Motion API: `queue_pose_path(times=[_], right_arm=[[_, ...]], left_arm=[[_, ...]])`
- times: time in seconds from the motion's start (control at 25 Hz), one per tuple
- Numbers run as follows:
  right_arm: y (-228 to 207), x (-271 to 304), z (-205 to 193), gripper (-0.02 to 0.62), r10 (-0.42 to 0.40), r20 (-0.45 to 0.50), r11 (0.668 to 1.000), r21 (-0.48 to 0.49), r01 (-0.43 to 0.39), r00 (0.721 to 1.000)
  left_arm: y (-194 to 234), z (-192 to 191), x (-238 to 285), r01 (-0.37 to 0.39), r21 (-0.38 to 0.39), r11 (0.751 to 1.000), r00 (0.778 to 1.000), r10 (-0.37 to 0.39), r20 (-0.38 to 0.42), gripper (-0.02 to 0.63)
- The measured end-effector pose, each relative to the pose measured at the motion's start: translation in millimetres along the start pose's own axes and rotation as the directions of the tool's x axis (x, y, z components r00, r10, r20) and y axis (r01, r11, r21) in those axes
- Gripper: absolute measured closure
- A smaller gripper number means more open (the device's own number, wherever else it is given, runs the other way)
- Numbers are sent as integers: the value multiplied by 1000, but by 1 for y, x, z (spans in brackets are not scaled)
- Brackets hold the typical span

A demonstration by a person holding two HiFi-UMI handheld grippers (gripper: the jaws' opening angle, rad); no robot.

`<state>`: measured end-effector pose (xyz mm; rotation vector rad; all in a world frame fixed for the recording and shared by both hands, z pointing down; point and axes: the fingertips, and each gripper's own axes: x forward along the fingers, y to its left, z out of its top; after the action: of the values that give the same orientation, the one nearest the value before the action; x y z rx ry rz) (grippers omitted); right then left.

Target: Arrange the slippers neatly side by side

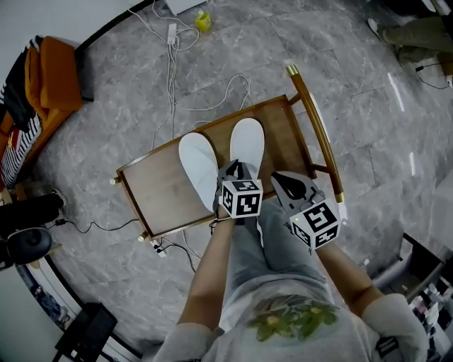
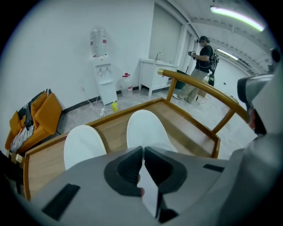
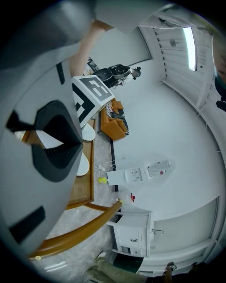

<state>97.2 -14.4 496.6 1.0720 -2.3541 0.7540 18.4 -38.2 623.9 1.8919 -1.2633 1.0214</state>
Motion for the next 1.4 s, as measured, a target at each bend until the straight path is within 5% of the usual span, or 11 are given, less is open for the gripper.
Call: queue_pose_path(times=[0.84,1.4], right_arm=[[21,6,-3,591,34,-8,999,-18,-34,999],[28,3,-6,591,34,-7,999,-14,-34,999]], left_arm=[[36,-15,-14,-76,-214,974,997,75,-13,575],[35,-21,-11,-49,-138,989,999,46,-26,534]])
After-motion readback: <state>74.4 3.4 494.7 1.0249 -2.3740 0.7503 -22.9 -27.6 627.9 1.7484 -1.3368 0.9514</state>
